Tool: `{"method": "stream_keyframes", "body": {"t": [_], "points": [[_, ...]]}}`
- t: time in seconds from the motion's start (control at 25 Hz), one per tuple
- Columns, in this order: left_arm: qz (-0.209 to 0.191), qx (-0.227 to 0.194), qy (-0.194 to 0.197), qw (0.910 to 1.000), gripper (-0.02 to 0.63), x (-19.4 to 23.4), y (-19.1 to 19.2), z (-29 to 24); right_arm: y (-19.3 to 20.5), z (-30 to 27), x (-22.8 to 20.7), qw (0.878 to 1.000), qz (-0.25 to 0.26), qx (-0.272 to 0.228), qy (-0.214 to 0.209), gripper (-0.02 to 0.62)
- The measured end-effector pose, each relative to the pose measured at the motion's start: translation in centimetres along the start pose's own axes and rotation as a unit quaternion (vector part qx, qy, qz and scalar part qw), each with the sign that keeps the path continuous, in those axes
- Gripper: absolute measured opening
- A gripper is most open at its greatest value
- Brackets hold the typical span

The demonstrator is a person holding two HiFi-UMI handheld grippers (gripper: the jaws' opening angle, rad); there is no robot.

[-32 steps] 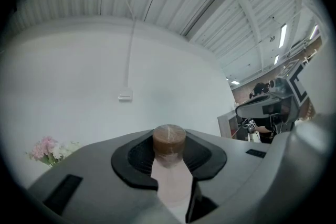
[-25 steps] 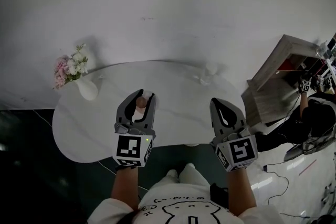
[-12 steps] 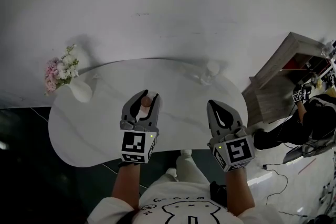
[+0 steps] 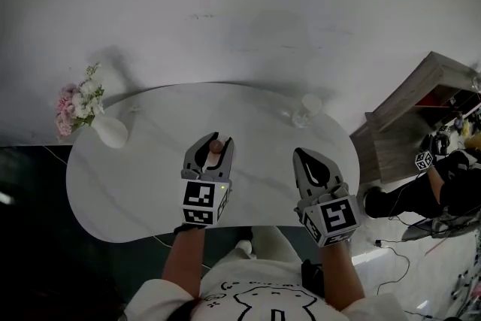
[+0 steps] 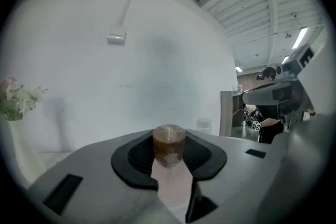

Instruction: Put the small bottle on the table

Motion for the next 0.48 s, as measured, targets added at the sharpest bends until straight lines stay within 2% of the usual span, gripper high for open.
{"method": "stream_keyframes", "body": {"t": [0.48], "points": [[0.027, 0.059, 0.003, 0.9979, 0.124, -0.2, 5.9, -5.5, 4.0, -2.8, -2.7, 0.999, -0.022, 0.039, -0.010, -0.006]]}}
Point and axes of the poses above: the fingertips, and each gripper's own axes: z backward along the fingers, x to its left, y out of its underside, the point moved 1 cm from there along z, backward along the fingers, and after that the axes turned 3 degrees about -x, right-handed, at the moved point
